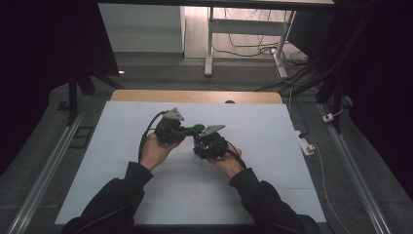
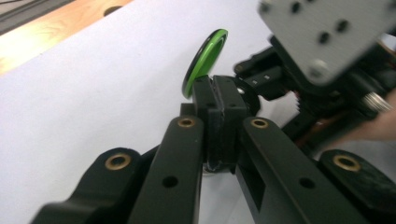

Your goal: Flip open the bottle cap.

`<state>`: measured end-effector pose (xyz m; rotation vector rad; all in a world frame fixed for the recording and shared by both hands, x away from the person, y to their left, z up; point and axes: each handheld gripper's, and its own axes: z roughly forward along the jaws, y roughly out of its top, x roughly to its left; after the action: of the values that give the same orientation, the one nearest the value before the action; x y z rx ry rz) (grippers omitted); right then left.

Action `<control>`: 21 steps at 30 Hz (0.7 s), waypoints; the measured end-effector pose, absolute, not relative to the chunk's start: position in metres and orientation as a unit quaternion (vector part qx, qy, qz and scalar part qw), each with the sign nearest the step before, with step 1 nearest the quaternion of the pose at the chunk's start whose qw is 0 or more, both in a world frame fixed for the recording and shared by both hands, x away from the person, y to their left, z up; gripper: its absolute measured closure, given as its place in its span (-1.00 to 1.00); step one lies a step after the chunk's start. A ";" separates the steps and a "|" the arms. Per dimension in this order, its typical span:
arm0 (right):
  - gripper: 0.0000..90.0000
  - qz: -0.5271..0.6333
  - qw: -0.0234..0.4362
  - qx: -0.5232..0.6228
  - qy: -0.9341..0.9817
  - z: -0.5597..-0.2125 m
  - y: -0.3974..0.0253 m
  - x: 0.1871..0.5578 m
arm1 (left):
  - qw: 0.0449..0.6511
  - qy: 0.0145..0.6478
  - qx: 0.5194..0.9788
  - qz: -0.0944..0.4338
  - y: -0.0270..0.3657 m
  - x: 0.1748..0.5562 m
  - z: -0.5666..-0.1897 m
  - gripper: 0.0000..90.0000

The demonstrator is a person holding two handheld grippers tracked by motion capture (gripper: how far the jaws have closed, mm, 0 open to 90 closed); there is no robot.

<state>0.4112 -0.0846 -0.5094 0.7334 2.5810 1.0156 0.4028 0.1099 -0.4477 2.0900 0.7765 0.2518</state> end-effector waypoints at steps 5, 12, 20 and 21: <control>0.17 0.353 0.132 0.258 0.890 -0.510 -0.085 0.411 | 0.430 0.315 0.840 0.100 0.110 0.405 -0.450 0.98; 0.17 0.355 0.133 0.257 0.889 -0.510 -0.085 0.412 | 0.421 0.310 0.847 0.098 0.115 0.399 -0.449 0.75; 0.04 0.357 0.132 0.258 0.888 -0.509 -0.086 0.412 | 0.425 0.317 0.843 0.088 0.124 0.392 -0.446 0.44; 0.04 0.357 0.132 0.258 0.888 -0.509 -0.086 0.412 | 0.425 0.317 0.843 0.089 0.125 0.391 -0.445 0.44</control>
<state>0.4124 -0.0856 -0.5088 0.7501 2.5764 1.0360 0.3909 0.1247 -0.4453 2.1088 0.7941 0.2228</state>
